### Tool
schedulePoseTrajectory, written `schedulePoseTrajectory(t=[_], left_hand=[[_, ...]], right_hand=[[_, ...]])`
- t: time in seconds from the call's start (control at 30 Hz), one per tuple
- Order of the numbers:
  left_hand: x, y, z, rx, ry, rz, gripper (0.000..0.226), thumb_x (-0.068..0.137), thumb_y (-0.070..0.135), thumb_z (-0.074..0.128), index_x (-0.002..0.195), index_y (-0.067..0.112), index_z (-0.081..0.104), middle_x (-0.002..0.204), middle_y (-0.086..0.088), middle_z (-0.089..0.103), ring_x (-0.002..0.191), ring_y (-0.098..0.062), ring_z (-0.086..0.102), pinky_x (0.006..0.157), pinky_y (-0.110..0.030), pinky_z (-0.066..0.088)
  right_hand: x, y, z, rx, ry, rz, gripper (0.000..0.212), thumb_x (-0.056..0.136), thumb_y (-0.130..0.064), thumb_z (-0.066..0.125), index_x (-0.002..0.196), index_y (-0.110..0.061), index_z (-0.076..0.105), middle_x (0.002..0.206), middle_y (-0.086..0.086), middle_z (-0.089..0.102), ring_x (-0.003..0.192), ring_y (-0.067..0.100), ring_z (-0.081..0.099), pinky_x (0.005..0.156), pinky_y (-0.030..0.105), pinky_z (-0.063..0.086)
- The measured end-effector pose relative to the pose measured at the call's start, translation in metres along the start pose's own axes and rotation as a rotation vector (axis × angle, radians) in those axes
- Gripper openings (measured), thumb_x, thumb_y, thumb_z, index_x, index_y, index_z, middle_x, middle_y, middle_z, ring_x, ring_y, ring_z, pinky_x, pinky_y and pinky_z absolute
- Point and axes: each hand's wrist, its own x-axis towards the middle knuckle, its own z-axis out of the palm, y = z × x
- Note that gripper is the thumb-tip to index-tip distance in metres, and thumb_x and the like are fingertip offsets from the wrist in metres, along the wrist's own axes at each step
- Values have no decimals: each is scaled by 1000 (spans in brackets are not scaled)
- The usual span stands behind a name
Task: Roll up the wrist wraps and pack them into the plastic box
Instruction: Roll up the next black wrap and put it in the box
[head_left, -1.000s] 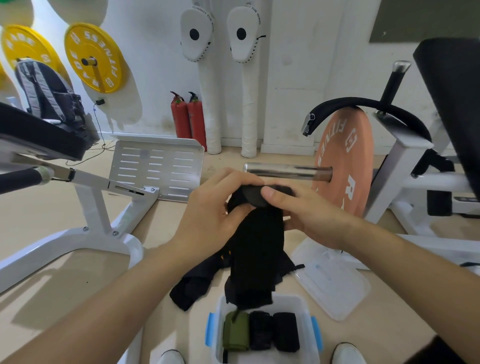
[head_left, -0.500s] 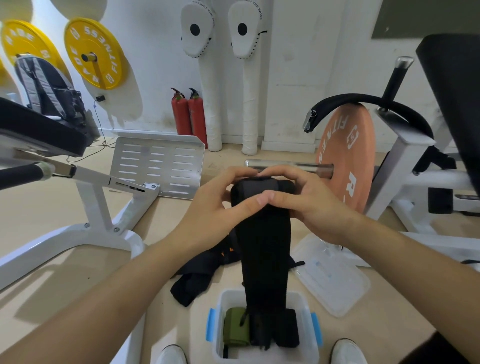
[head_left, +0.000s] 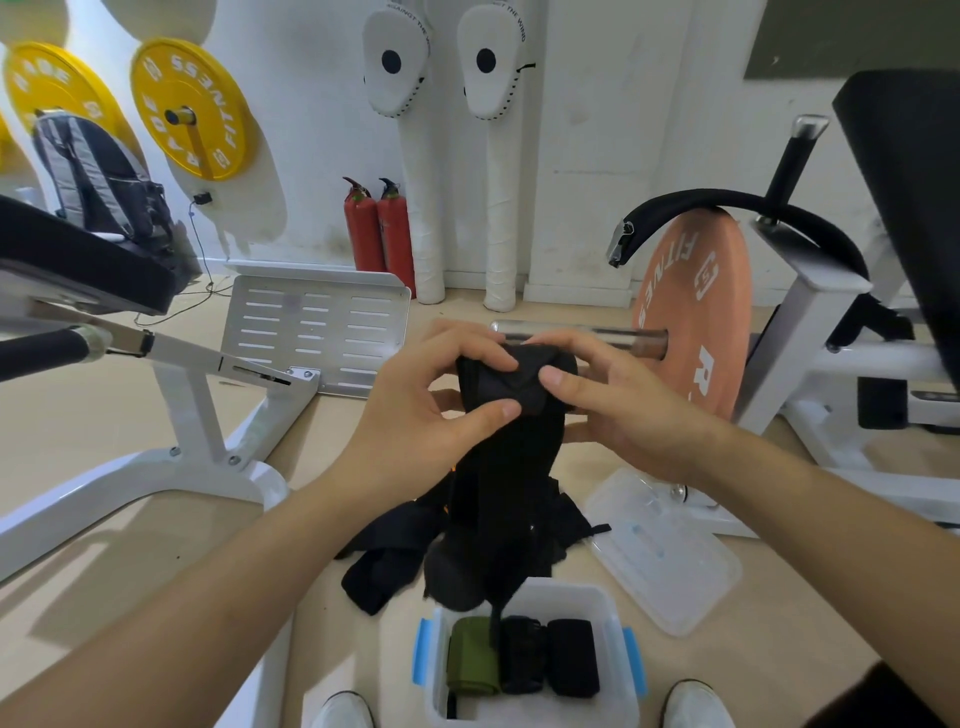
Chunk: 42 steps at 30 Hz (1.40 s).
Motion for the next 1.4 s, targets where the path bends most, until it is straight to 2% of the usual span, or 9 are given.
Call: schedulePoseTrajectory(t=[0.2,0.4,0.57,0.77,0.87,0.93,1.1,1.23,1.4], left_hand=[[0,6,4,120,38,96,45,77,-6,81,100,29,64,120,6,58,118,-15,59,84,-22,58],[-1,0,3,72,6,-41,65,80,18,83,135,34,52,131,9,56,119,-14,61,86,-28,60],[1,-2,4,-131,-36,-314,50,86,44,74,133,43,55,125,6,63,106,-19,71,82,-34,62],[5,-2,4,-145,-31,-291,26,93,24,70,119,29,67,112,1,68,95,-21,75,77,-31,61],[7,-1,4,-215,8,-278,28,90,20,72,117,24,67,108,1,69,92,-20,75,78,-29,60],[7,-1,4,-238,14,-259,30,84,21,75,113,25,69,106,4,69,95,-20,74,82,-29,59],[7,-4,9,-205,26,-201,32,87,2,77,107,27,69,101,13,70,103,-15,70,84,-24,56],[6,-7,11,-218,27,-189,31,86,-1,77,105,22,69,104,5,69,105,-16,68,78,-26,59],[7,-8,12,-181,-8,-180,32,85,-1,78,105,21,67,109,8,69,111,-16,66,81,-28,59]], right_hand=[[-1,-1,7,19,42,-56,48,81,-29,70,127,-20,60,109,6,69,104,28,71,82,44,61],[1,3,6,8,78,-169,36,82,-17,79,115,-24,66,112,14,65,105,39,68,83,50,61],[-1,3,6,-173,108,-274,36,84,11,71,111,-11,64,105,6,66,101,14,66,89,31,58],[0,3,7,-222,121,-246,42,81,17,70,114,-7,62,115,10,64,103,11,66,85,27,56],[1,1,5,-139,90,-150,52,86,3,74,128,-24,58,127,7,62,112,21,68,90,36,60],[2,1,5,-56,108,-87,43,92,-13,71,129,-29,58,129,6,62,112,24,69,92,45,60],[4,4,6,-10,112,30,32,96,-40,59,121,-20,63,105,-4,70,105,21,71,90,43,61],[4,7,5,10,98,47,40,92,-43,62,122,-17,63,104,1,70,101,22,71,91,45,60],[5,8,1,97,95,30,39,84,-29,72,121,-16,67,102,3,71,93,18,71,90,42,58]])
